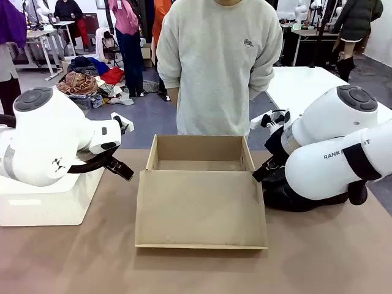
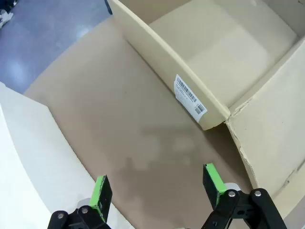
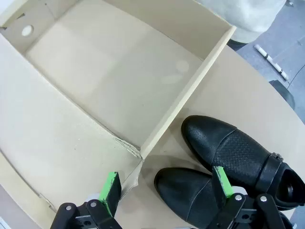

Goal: Pack the shoes into the box.
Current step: Place one shoe of the Shoes into the Shoes Box.

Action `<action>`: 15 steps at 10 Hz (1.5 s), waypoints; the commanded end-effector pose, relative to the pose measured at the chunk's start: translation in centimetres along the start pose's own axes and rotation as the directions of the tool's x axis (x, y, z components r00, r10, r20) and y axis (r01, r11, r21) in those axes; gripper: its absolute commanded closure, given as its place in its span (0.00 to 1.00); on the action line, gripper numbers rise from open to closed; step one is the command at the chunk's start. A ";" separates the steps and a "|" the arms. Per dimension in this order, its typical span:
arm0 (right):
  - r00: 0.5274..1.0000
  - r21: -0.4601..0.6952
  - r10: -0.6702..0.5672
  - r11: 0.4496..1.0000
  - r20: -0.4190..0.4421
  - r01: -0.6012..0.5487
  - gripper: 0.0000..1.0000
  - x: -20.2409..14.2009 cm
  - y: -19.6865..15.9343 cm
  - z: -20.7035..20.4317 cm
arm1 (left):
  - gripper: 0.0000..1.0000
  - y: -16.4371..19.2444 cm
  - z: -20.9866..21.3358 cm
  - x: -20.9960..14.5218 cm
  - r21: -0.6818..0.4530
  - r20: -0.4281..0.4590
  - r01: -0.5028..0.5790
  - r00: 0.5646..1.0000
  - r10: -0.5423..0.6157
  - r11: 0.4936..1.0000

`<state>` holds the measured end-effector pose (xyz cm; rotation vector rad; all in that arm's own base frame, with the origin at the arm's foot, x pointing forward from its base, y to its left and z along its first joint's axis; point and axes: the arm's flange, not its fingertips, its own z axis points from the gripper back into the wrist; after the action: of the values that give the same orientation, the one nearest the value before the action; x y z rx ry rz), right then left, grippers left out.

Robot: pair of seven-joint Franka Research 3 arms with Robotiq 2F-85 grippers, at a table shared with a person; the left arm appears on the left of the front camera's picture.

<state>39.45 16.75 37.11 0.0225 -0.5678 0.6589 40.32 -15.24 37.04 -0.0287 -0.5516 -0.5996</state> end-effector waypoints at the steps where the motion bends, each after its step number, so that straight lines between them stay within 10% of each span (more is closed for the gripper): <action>1: 1.000 0.000 0.000 1.000 0.000 0.000 0.00 0.0 0.0 0.0 | 0.00 0.0 0.0 0.0 0.000 0.000 0.000 1.000 0.000 1.000; 15: 1.000 -0.007 -0.013 1.000 0.011 0.014 0.00 0.9 -0.2 2.8 | 0.00 -0.2 2.7 0.5 0.017 0.028 0.005 1.000 -0.006 1.000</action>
<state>39.28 16.69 38.11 0.0218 -0.5798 0.6569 40.21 -15.33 38.13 -0.0270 -0.5734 -0.6013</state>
